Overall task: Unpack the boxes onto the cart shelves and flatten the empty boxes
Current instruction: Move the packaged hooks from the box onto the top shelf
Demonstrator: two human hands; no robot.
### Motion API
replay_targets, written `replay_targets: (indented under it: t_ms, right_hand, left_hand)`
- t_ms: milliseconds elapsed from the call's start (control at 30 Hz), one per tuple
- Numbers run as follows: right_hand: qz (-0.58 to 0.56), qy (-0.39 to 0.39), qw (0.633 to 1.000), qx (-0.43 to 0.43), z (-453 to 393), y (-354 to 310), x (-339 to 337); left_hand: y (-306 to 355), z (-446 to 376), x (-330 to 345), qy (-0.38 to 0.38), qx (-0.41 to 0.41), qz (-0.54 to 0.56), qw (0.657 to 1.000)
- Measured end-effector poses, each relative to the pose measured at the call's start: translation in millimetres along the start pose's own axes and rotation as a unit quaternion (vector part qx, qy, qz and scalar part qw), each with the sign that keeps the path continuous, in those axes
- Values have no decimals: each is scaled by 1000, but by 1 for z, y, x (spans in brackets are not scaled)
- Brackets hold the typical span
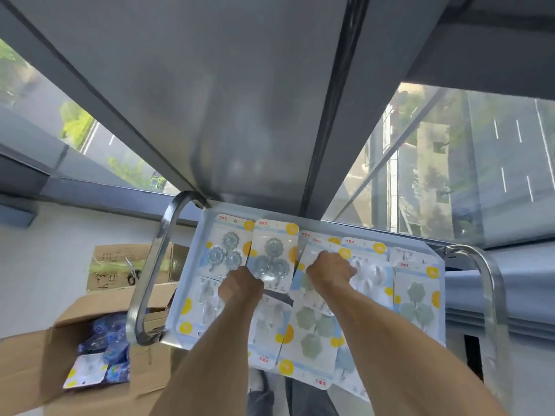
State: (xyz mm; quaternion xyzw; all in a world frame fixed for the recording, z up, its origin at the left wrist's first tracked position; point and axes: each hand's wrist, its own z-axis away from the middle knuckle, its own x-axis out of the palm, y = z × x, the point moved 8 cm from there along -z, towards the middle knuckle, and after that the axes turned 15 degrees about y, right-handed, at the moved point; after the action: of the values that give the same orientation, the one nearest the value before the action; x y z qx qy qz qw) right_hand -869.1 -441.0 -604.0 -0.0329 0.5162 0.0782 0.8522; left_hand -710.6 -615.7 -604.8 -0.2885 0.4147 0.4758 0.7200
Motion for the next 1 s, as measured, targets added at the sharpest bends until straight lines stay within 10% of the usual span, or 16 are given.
replay_targets:
  t_ms: [400, 1000]
  right_hand:
    - [13, 16, 984, -175, 124, -132, -20]
    - [-31, -98, 937, -334, 489, -318, 131]
  left_hand:
    - [-133, 53, -62, 55, -54, 61, 995]
    - [-566, 139, -54, 62, -179, 84, 978]
